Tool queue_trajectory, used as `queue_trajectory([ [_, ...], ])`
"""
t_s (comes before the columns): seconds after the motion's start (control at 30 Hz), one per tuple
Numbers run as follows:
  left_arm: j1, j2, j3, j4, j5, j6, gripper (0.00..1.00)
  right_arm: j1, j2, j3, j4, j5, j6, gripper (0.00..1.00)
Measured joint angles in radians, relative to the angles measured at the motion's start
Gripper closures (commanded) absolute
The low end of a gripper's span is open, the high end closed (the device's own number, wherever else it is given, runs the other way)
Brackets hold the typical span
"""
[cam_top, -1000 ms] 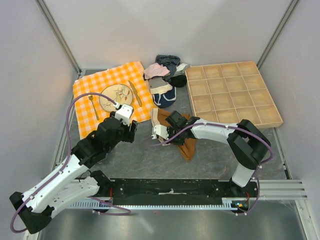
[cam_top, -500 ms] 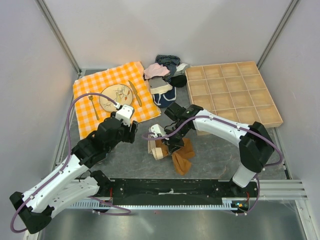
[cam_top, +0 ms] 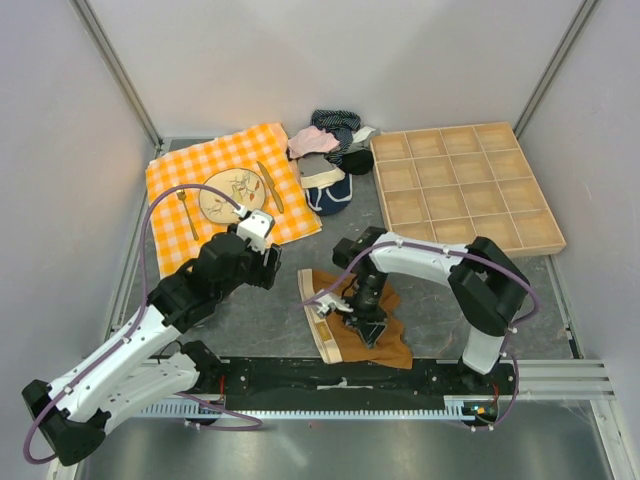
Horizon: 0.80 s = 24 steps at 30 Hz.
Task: Roll the underwear
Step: Flatten out the underwear at the center of the board.
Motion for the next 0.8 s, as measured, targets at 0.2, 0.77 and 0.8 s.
queue_trajectory([
  [0.2, 0.008, 0.048, 0.000, 0.004, 0.092, -0.011, 0.26, -0.266, -0.010, 0.084, 0.027, -0.004, 0.035, 0.59],
  [0.77, 0.016, 0.165, 0.000, 0.006, 0.199, -0.013, 0.27, -0.341, 0.017, 0.013, 0.429, 0.221, 0.245, 0.52],
  [0.8, 0.016, 0.165, 0.000, 0.006, 0.199, -0.013, 0.27, -0.339, 0.017, 0.003, 0.433, 0.221, 0.253, 0.50],
])
